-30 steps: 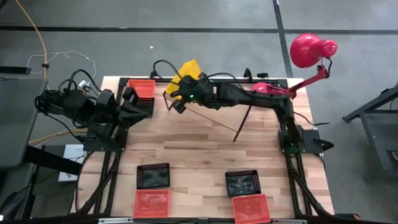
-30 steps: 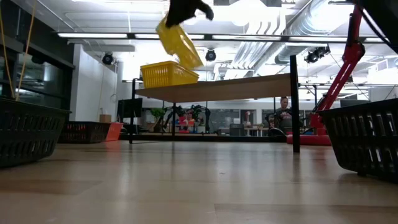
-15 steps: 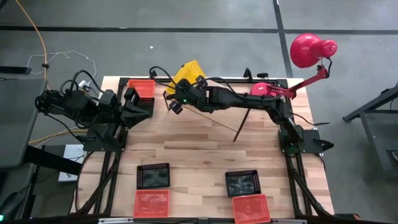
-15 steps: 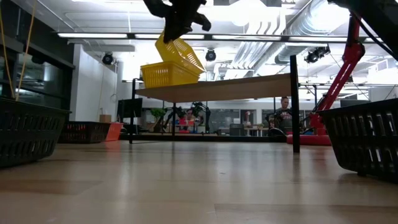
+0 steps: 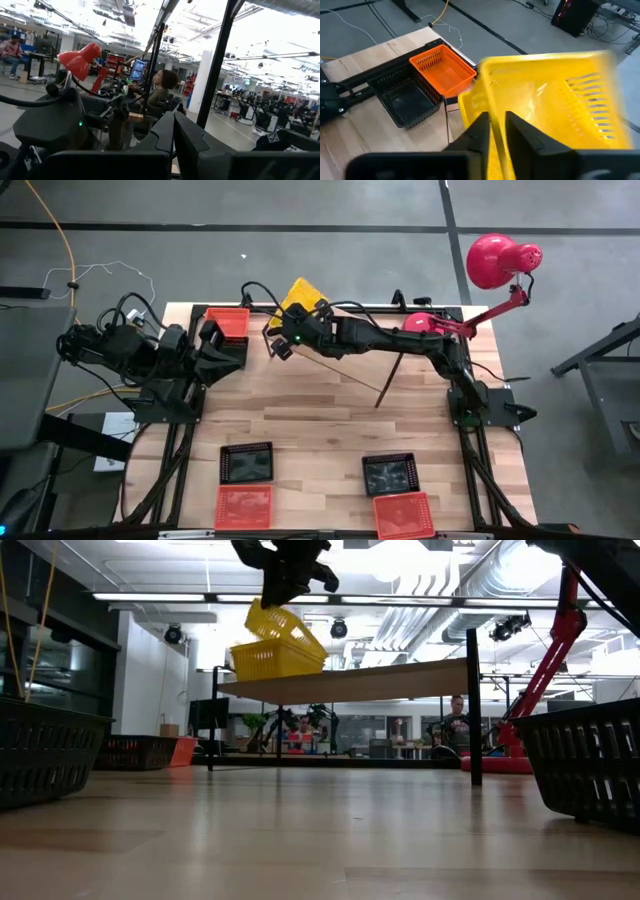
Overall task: Stack baskets on shelf by color
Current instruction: Stack the yellow bin on top of the yellow bin on the shelf, then put the bottom left black bin on the shelf
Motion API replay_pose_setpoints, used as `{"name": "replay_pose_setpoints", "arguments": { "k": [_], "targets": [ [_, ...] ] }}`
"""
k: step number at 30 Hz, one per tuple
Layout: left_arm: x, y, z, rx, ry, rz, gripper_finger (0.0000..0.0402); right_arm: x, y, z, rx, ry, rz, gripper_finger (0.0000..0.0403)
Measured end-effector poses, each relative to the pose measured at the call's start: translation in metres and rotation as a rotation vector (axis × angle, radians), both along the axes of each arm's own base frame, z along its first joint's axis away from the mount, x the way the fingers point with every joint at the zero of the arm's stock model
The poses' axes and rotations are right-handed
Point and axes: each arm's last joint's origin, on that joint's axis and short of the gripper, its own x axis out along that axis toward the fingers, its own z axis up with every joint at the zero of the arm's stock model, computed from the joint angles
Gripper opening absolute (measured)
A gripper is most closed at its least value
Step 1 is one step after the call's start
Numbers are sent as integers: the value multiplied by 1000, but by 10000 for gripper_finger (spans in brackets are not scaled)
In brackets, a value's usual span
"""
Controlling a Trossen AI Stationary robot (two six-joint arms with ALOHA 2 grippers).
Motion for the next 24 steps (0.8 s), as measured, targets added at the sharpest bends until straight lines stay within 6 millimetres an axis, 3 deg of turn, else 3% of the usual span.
{"name": "replay_pose_setpoints", "arguments": {
  "k": [5,11,18,24],
  "targets": [
    [0,0,0,9,1,2,0,0,0,2,-6,-9,-6,131],
    [0,0,0,24,2,6,0,-4,0,22,-39,-31,11,194],
    [0,0,0,24,2,7,0,-27,4,39,-32,84,105,203],
    [0,1,0,47,8,43,0,-63,16,35,111,391,252,199]
  ]
}}
